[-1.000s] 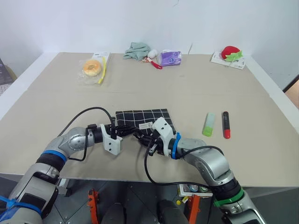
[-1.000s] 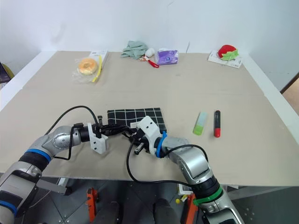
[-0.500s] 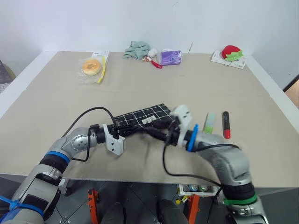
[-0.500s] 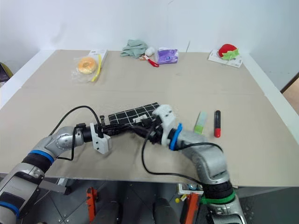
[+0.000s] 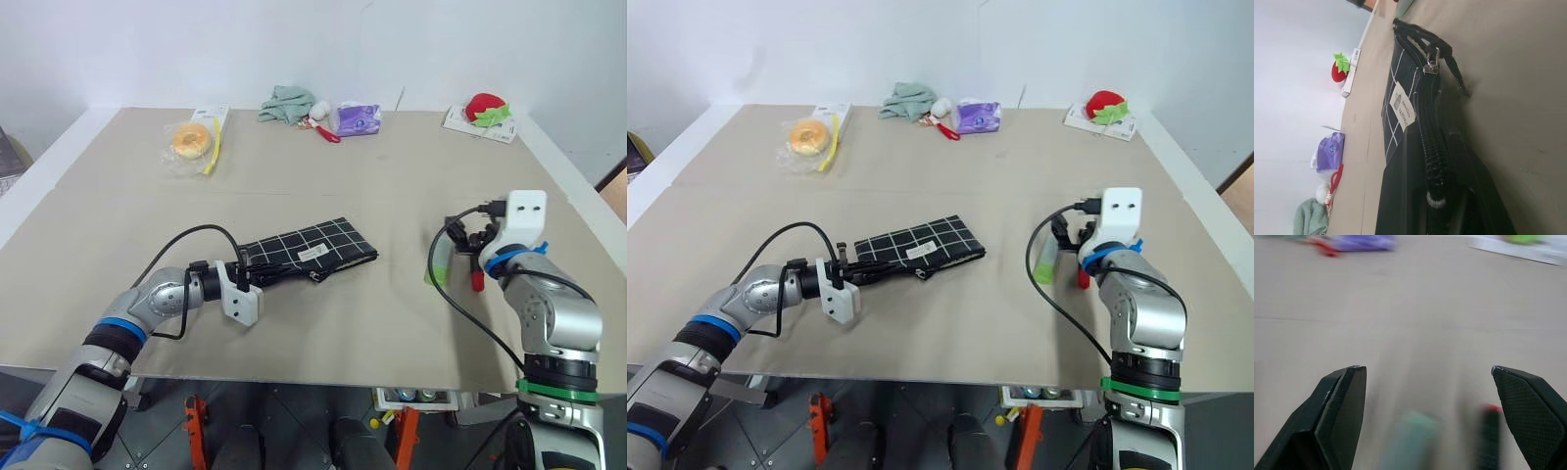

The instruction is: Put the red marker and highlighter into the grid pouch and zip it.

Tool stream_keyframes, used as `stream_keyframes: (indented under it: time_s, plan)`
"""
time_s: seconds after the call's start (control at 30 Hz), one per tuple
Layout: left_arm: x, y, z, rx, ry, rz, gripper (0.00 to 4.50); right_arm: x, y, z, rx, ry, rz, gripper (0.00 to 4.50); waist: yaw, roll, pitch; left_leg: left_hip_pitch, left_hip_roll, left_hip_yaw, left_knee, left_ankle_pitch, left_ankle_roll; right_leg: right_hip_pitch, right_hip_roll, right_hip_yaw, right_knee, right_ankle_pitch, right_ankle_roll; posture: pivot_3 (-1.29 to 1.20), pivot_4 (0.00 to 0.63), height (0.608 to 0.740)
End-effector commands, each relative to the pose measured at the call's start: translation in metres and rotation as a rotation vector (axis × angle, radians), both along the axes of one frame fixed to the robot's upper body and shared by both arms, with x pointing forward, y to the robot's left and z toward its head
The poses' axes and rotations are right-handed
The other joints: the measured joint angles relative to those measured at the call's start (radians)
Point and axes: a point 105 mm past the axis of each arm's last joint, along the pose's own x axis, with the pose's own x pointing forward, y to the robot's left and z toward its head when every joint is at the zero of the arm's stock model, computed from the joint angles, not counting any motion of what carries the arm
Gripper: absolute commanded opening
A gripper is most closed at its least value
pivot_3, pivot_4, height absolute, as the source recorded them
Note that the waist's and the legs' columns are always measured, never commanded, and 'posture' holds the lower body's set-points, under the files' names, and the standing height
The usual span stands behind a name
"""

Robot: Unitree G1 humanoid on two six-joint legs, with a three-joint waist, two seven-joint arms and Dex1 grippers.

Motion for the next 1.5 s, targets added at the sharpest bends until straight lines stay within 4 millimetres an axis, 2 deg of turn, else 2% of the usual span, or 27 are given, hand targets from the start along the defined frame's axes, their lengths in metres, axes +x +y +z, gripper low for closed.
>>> stream_keyframes:
  time_s: [0.03,0.17,0.5,0.8,0.87,0.97,1.03,1.1,1.17,1.23,1.27,1.3,1.33,1.37,1.4,1.5]
  plan:
    - [-0.003,-0.003,-0.01,0.018,0.032,-0.012,0.0,-0.006,-0.025,0.011,-0.024,-0.021,-0.108,4.39,0.0,0.0,0.0,0.0,0.0,0.0,0.0,0.0,0.0,0.0,0.0,0.0,0.0,0.0,0.0,0.0,0.15,0.74]
    - [-0.003,-0.004,-0.011,0.018,0.035,-0.015,0.0,-0.017,-0.03,0.0,-0.036,0.047,-0.114,4.39,0.0,0.0,0.0,0.0,0.0,0.0,0.0,0.0,0.0,0.0,0.0,0.001,0.0,0.0,0.0,0.0,0.15,0.74]
    - [-0.003,-0.009,-0.013,0.012,0.046,-0.029,0.0,-0.034,-0.022,-0.036,-0.009,0.244,-0.097,4.39,0.001,0.002,0.0,0.001,-0.001,0.0,0.001,0.0,0.0,0.002,-0.001,0.001,0.0,0.0,0.0,0.0,0.15,0.74]
    - [-0.002,-0.012,-0.011,0.004,0.042,-0.035,0.0,-0.04,-0.024,-0.053,-0.044,0.345,-0.089,4.39,0.001,0.002,0.0,0.003,-0.002,0.0,0.001,0.0,0.0,0.005,-0.001,0.001,0.0,0.0,0.001,0.0,0.15,0.74]
    - [-0.002,-0.012,-0.01,0.002,0.04,-0.034,0.0,-0.04,-0.023,-0.054,-0.037,0.349,-0.083,3.89,0.001,0.002,0.0,0.004,-0.002,0.0,0.001,0.0,0.0,0.005,-0.001,0.0,0.0,0.0,0.001,0.0,0.15,0.74]
    - [-0.002,-0.011,-0.009,-0.001,0.039,-0.031,0.0,-0.039,-0.022,-0.056,-0.012,0.348,-0.081,2.59,0.001,0.001,0.0,0.004,-0.002,0.0,0.001,0.0,0.0,0.005,-0.001,0.0,0.0,-0.001,0.001,0.0,0.15,0.74]
    - [-0.002,-0.011,-0.009,-0.004,0.038,-0.03,0.0,-0.039,-0.023,-0.058,0.024,0.348,-0.086,1.44,0.001,0.001,0.0,0.004,-0.002,-0.001,0.001,0.0,0.0,0.006,-0.001,0.001,-0.001,-0.001,0.001,0.0,0.15,0.74]
    - [-0.001,-0.011,-0.008,-0.007,0.037,-0.029,0.0,-0.038,-0.023,-0.058,0.058,0.342,-0.089,0.57,0.001,0.001,0.0,0.004,-0.002,-0.001,0.001,0.0,0.0,0.006,-0.001,0.001,-0.001,-0.001,0.001,0.0,0.15,0.74]
    - [-0.001,-0.011,-0.007,-0.009,0.037,-0.028,0.0,-0.037,-0.023,-0.057,0.107,0.332,-0.091,0.57,0.001,0.001,0.0,0.004,-0.002,-0.001,0.001,0.0,0.0,0.006,-0.001,0.001,-0.001,-0.001,0.001,0.0,0.15,0.74]
    - [0.0,-0.011,-0.006,-0.012,0.037,-0.025,0.0,-0.033,-0.03,-0.048,0.145,0.282,-0.12,0.57,0.0,0.001,0.0,0.004,-0.002,-0.001,0.001,0.0,0.0,0.006,-0.001,0.001,-0.001,-0.001,0.001,0.0,0.15,0.74]
    - [0.001,-0.011,-0.005,-0.015,0.037,-0.025,0.0,-0.028,-0.033,-0.034,0.101,0.227,-0.111,0.57,0.0,0.001,0.0,0.004,-0.002,-0.001,0.001,0.0,0.0,0.006,-0.001,0.001,-0.001,-0.001,0.001,0.0,0.15,0.74]
    - [0.001,-0.012,-0.003,-0.021,0.036,-0.025,0.0,-0.022,-0.03,-0.012,0.05,0.135,-0.055,0.57,0.0,0.001,0.0,0.004,-0.002,-0.001,0.001,0.0,0.0,0.006,-0.001,0.001,-0.001,0.0,0.001,0.0,0.15,0.74]
    - [0.002,-0.013,-0.001,-0.03,0.037,-0.025,0.0,-0.018,-0.021,0.012,-0.05,0.041,0.03,0.57,0.0,0.003,0.001,0.004,-0.002,-0.001,0.001,0.0,0.0,0.006,-0.002,0.001,-0.001,0.0,0.001,0.0,0.15,0.74]
    - [0.002,-0.013,0.0,-0.035,0.04,-0.027,0.0,-0.017,-0.004,0.036,-0.207,-0.058,0.166,0.57,0.0,0.006,0.003,0.003,-0.003,-0.001,0.001,0.0,0.0,0.005,-0.002,0.001,-0.001,0.0,0.001,0.0,0.15,0.74]
    - [0.002,-0.014,0.001,-0.035,0.046,-0.028,0.0,-0.021,0.015,0.051,-0.318,-0.122,0.299,0.57,-0.001,0.009,0.004,0.002,-0.003,0.0,0.001,0.0,0.0,0.004,-0.002,0.002,-0.001,0.0,0.002,0.0,0.15,0.74]
    - [0.002,-0.014,0.0,-0.027,0.078,-0.03,0.0,-0.043,0.058,0.064,-0.562,-0.176,0.675,0.57,-0.002,0.01,0.003,0.002,-0.003,0.001,0.0,-0.001,0.002,0.003,-0.002,0.003,-0.001,-0.002,0.004,0.0,0.15,0.74]
